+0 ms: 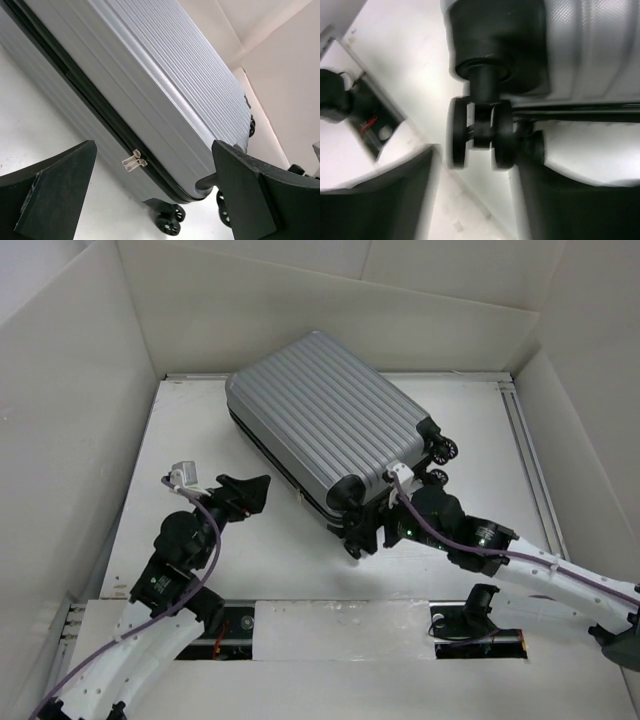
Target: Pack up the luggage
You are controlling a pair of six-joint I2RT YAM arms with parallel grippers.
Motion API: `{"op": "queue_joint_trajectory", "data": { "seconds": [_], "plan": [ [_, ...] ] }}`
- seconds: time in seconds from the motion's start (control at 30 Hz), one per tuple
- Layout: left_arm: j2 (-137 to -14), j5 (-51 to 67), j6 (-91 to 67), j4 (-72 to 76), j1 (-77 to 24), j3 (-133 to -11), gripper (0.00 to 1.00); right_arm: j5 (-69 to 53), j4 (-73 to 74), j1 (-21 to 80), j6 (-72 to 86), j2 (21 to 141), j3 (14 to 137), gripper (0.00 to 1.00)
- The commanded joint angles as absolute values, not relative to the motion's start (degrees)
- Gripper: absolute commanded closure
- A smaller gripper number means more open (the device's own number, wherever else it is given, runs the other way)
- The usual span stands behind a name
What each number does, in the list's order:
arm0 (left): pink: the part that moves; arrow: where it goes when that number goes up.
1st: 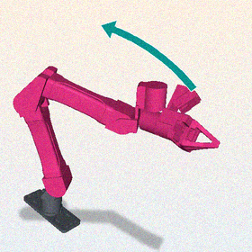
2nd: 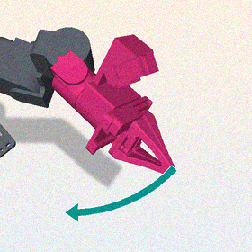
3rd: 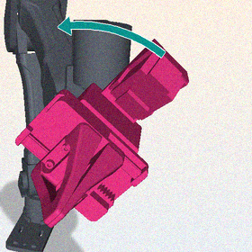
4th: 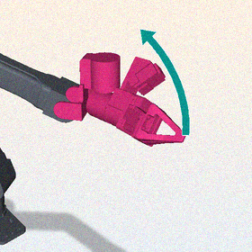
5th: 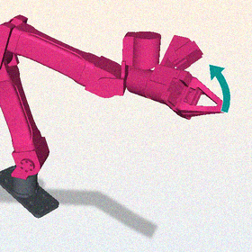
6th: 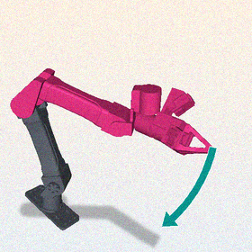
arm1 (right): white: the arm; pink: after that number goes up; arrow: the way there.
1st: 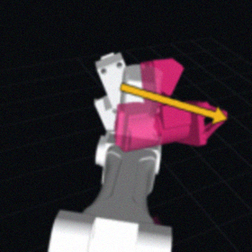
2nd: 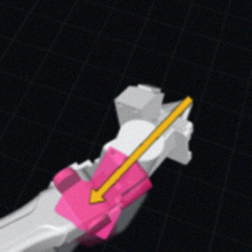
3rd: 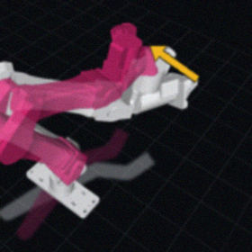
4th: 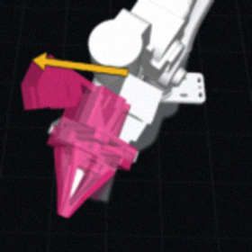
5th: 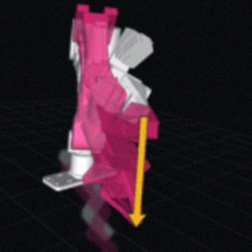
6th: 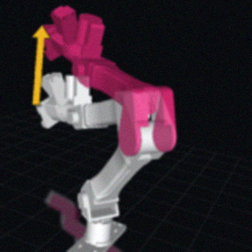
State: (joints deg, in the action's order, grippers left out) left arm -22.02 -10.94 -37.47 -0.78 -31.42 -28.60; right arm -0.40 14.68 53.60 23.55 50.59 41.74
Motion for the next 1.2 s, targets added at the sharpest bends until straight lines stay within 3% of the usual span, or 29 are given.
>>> {"op": "queue_joint_trajectory", "data": {
  "seconds": [0.0,0.03,0.23,0.3,0.53,0.7,0.9,1.07,1.17],
  "plan": [
    [-19.4,-8.6,-39.0,-9.5,-31.4,-32.5,0.00,3.7,21.0,60.4,26.9,48.5,48.9,0.15],
    [-18.8,-7.5,-38.5,-9.5,-31.4,-33.1,0.00,5.3,22.7,60.4,26.9,48.5,52.3,0.00],
    [-16.8,-1.7,-37.9,-10.0,-31.4,-38.9,0.00,18.8,32.9,60.9,28.8,43.2,65.9,0.00],
    [-16.8,-1.1,-37.4,-9.5,-31.4,-40.5,0.00,30.5,34.2,60.0,29.4,42.5,69.6,0.00],
    [-10.8,-2.9,-37.4,-13.4,-31.4,-44.4,0.00,44.2,34.9,41.5,30.8,45.0,72.2,0.00],
    [-5.5,-14.2,-37.9,-18.2,-31.4,-46.5,0.00,45.6,24.8,24.7,30.8,40.9,66.0,0.00],
    [-9.2,-24.6,-36.6,-23.8,-31.4,-49.6,0.00,41.2,11.2,14.6,34.3,34.9,52.2,0.00],
    [-19.4,-26.4,-37.1,-26.6,-31.4,-58.0,0.00,33.5,12.2,7.4,36.6,40.9,55.2,0.00],
    [-26.4,-26.9,-37.7,-30.7,-31.4,-66.8,0.00,31.9,21.1,3.8,37.9,46.0,59.1,0.00]
  ]
}}
